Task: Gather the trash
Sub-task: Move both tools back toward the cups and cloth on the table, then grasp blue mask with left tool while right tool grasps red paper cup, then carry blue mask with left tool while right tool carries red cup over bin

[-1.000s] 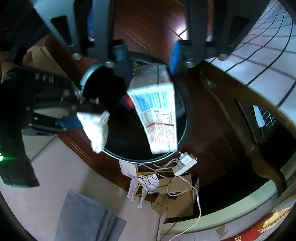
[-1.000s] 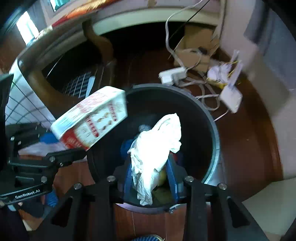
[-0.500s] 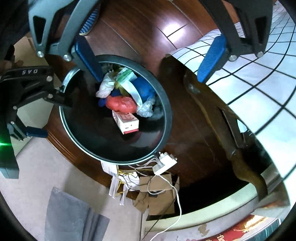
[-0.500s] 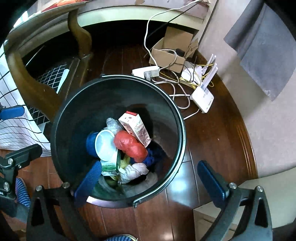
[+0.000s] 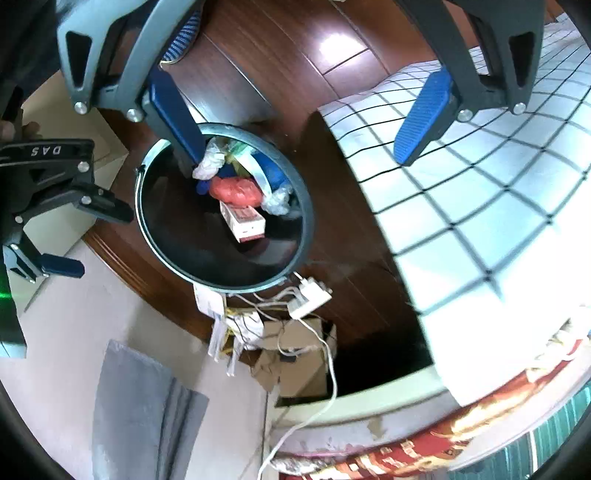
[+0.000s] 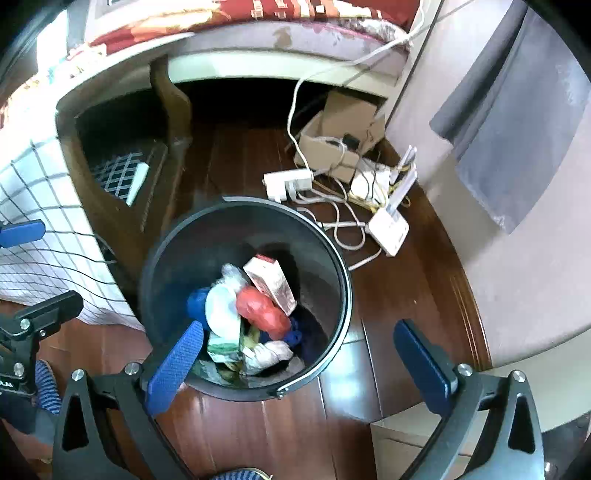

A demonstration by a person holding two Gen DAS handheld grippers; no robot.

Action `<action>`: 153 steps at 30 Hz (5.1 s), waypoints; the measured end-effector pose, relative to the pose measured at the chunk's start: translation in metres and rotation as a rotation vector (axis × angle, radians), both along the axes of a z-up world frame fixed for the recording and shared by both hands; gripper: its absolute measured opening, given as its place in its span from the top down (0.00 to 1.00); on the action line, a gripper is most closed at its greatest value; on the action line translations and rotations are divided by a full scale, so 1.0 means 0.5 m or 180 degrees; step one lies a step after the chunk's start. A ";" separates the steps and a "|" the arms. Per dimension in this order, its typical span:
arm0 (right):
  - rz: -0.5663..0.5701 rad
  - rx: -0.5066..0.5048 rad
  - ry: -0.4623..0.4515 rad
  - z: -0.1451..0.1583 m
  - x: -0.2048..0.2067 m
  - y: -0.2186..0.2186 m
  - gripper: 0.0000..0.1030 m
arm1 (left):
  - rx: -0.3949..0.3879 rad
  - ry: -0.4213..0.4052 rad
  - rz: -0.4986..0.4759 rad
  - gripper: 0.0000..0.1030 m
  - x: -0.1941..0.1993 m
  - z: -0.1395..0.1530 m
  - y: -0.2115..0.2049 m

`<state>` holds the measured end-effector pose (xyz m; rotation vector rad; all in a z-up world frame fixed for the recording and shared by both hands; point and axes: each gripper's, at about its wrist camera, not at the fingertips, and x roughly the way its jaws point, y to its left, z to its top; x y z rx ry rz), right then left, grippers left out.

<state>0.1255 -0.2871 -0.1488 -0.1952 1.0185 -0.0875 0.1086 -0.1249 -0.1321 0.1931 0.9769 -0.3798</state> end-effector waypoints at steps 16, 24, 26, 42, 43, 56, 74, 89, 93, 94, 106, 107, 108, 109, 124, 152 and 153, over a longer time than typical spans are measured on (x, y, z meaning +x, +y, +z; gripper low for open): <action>0.0553 0.0228 -0.0840 0.241 0.031 0.179 0.00 | -0.0178 -0.0811 0.0826 0.01 -0.046 0.214 0.231; 0.1036 0.0285 -0.0876 0.297 0.105 0.363 0.00 | -0.0263 -0.0929 0.1267 0.06 -0.031 0.236 0.381; 0.1119 0.0302 -0.0937 0.311 0.127 0.412 0.00 | -0.0224 -0.0955 0.1462 0.06 -0.022 0.238 0.434; 0.1640 0.0616 -0.0692 0.291 0.446 0.784 0.17 | -0.0011 -0.0953 0.2402 0.06 0.179 0.231 0.762; 0.1659 0.0611 -0.0680 0.287 0.463 0.798 0.17 | 0.0005 -0.0917 0.2411 0.06 0.200 0.220 0.772; 0.1891 0.0175 -0.0184 0.195 0.706 0.951 0.20 | 0.0138 -0.0561 0.2317 0.11 0.380 0.152 0.826; 0.2043 0.0422 -0.0391 0.233 0.686 0.928 0.42 | -0.0055 -0.0706 0.2228 0.71 0.348 0.195 0.805; 0.2010 0.0604 -0.0764 0.334 0.518 0.857 0.44 | -0.0106 -0.0927 0.2035 0.75 0.238 0.274 0.726; 0.1967 0.0613 -0.0823 0.347 0.453 0.821 0.44 | -0.0160 -0.0987 0.1997 0.75 0.194 0.294 0.697; 0.1951 0.0636 -0.0836 0.351 0.432 0.808 0.44 | -0.0161 -0.1000 0.1984 0.75 0.184 0.298 0.690; 0.1664 0.0831 -0.1088 0.417 0.242 0.656 0.44 | -0.0202 -0.1210 0.1735 0.75 0.062 0.355 0.599; 0.1624 0.0832 -0.1119 0.423 0.226 0.639 0.44 | -0.0216 -0.1222 0.1708 0.75 0.053 0.359 0.590; 0.1583 0.0830 -0.1142 0.428 0.211 0.625 0.44 | -0.0235 -0.1223 0.1678 0.75 0.048 0.362 0.584; 0.1550 0.0832 -0.1154 0.432 0.199 0.610 0.44 | -0.0247 -0.1232 0.1652 0.75 0.040 0.363 0.574; 0.1013 0.0797 -0.1200 0.398 0.075 0.387 0.44 | -0.0415 -0.1143 0.1146 0.75 0.012 0.339 0.428; 0.0297 0.0572 -0.1053 0.301 -0.028 0.139 0.44 | -0.0389 -0.0755 0.0241 0.75 0.016 0.254 0.163; 0.0270 0.0569 -0.1033 0.293 -0.030 0.129 0.44 | -0.0377 -0.0737 0.0211 0.75 0.015 0.249 0.154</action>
